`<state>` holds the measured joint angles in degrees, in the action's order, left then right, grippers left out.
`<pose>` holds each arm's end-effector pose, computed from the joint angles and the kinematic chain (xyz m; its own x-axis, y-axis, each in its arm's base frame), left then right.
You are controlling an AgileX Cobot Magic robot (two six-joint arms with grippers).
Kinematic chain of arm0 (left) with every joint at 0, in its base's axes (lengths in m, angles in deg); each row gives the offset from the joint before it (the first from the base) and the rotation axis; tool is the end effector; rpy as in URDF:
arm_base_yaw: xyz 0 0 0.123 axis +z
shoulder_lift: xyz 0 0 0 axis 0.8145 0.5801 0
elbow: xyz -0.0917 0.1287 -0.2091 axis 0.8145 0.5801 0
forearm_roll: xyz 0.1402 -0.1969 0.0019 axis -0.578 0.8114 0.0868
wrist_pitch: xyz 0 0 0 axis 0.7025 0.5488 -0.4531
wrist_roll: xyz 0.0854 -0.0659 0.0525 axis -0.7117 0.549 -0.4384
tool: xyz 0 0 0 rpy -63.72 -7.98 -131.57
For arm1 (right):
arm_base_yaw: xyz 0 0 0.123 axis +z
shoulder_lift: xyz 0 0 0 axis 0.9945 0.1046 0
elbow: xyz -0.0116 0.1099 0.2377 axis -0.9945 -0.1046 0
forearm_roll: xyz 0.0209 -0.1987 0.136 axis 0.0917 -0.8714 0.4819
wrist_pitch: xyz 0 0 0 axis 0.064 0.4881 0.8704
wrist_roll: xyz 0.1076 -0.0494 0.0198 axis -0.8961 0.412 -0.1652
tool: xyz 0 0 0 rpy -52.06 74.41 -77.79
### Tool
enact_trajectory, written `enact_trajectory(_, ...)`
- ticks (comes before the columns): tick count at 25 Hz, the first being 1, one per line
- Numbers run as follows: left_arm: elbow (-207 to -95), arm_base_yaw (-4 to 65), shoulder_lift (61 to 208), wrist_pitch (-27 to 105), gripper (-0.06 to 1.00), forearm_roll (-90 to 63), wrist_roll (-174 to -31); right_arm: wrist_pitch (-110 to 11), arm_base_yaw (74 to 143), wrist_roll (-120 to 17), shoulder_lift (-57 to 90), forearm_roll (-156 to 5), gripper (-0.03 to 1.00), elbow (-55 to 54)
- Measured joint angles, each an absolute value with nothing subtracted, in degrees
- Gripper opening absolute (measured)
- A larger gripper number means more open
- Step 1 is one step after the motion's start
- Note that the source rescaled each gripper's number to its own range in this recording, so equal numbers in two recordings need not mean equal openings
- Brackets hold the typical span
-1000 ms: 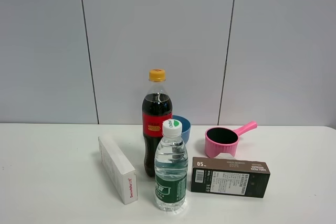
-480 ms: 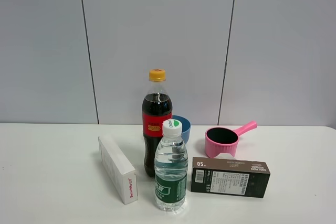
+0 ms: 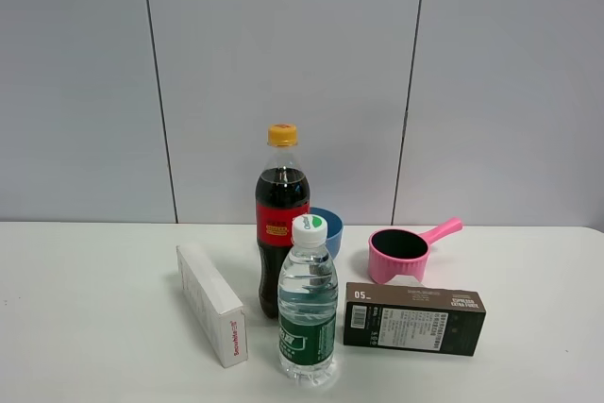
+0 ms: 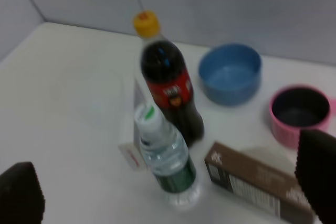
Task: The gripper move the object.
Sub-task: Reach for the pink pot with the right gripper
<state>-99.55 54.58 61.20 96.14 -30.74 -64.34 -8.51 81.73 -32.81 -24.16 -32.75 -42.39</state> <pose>0.0350 0.0068 0.2565 -0.4619 -0.0437 -0.8859 -0.0706 0.9974 -0.0124 0.1233 0.0664 0.3180 -0.4159 -0.0328 -0.9088 -0.5248 0.8248 0.2104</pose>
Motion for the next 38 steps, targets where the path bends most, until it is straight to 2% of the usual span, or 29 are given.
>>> enact_trajectory(3, -99.55, 54.58, 61.2, 96.14, 1.0, -30.74, -64.34, -10.05, 81.73, -26.84, -22.49, -28.96, 1.0, -41.79)
enact_trajectory(6, -99.55, 54.58, 61.2, 96.14, 1.0, -30.74, -64.34, -13.68, 81.73, -26.98, -22.02, -28.4, 1.0, -41.79)
enact_trajectory(13, -99.55, 54.58, 61.2, 96.14, 1.0, -30.74, -64.34, -22.25, 81.73, -38.39, -20.78, -30.09, 1.0, -40.13)
enact_trajectory(23, -99.55, 54.58, 61.2, 96.14, 1.0, -30.74, -64.34, -15.68, 81.84, -43.0, -6.65, -46.18, 1.0, -28.44)
enact_trajectory(32, -99.55, 54.58, 61.2, 96.14, 1.0, -30.74, -64.34, -19.04, 81.84, -56.04, 1.6, -55.18, 1.0, -28.12)
enact_trajectory(38, -99.55, 54.58, 61.2, 96.14, 1.0, -30.74, -64.34, -18.8, 82.02, -57.22, 7.57, -62.18, 1.0, -28.12)
